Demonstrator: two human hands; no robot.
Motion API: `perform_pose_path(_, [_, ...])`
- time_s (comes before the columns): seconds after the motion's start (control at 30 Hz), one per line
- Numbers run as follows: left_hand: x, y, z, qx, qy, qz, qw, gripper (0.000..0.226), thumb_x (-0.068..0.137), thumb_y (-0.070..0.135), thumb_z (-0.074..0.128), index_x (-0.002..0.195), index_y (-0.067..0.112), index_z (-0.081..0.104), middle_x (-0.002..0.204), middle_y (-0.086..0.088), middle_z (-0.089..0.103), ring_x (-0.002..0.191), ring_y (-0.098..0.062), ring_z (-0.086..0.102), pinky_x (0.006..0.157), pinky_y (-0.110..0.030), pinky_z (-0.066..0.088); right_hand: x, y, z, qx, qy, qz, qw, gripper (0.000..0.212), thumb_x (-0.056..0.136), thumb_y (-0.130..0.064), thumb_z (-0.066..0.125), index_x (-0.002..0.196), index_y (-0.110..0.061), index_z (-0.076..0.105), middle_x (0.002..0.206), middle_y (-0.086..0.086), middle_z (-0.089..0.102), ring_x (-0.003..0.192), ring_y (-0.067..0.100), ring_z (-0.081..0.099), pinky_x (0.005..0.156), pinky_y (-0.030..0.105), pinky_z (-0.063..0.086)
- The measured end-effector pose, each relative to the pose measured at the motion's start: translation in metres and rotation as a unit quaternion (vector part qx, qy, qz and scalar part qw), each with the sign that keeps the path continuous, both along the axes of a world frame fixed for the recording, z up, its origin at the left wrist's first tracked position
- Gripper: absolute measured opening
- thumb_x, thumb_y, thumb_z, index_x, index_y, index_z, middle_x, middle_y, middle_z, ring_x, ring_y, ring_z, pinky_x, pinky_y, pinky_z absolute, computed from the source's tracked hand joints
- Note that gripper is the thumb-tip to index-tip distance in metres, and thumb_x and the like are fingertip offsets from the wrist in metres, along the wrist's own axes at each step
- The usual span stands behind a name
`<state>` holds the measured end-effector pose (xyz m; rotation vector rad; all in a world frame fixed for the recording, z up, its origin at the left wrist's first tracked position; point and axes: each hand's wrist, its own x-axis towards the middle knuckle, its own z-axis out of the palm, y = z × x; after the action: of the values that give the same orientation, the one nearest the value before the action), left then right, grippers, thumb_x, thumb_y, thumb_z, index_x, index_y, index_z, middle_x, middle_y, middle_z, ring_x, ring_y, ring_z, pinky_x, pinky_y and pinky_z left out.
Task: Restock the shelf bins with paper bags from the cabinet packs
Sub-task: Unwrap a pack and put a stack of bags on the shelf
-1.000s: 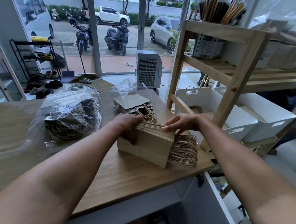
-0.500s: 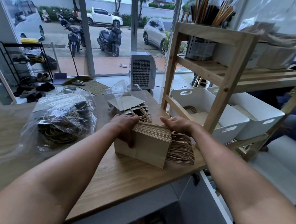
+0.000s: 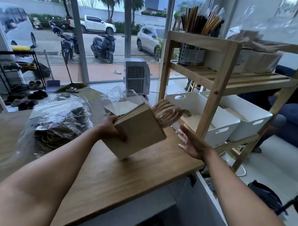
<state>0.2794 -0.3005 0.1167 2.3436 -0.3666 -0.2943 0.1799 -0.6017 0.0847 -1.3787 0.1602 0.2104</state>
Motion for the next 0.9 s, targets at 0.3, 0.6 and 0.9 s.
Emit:
perform_pose_path(0.3, [-0.02,-0.01,-0.027,-0.265,0.161,-0.004,0.951,0.067,0.042,0.017,0.093,0.103,0.02,0.068,0.107,-0.006,0.073,0.097,-0.023,0.068,0.075,-0.032,0.06,0.023,0.053,0.034,-0.064,-0.005,0.06,0.996,0.056,0.08,0.006,0.069,0.129,-0.015,0.052,0.127,0.001,0.062,0.129,0.021,0.05,0.114,0.045,0.032])
perform_pose_path(0.6, [-0.027,-0.021,-0.075,-0.221,0.084,0.018,0.971,0.082,0.052,0.025,0.095,0.125,0.016,0.058,0.111,0.006,0.068,0.097,-0.006,0.063,0.069,-0.005,0.051,0.024,0.06,0.046,-0.206,-0.019,0.113,0.972,0.078,0.076,0.02,0.064,0.143,-0.01,0.037,0.136,0.011,0.052,0.126,0.026,0.05,0.104,0.038,0.045])
perform_pose_path(0.9, [-0.013,-0.002,-0.05,-0.18,0.143,-0.051,0.972,0.097,0.052,0.012,0.094,0.132,0.021,0.04,0.122,-0.004,0.058,0.1,-0.009,0.061,0.07,-0.012,0.056,0.024,0.062,0.038,-0.228,-0.011,0.112,0.967,0.112,0.067,0.019,0.069,0.154,-0.024,0.012,0.152,0.008,0.034,0.134,0.027,0.04,0.109,0.044,0.041])
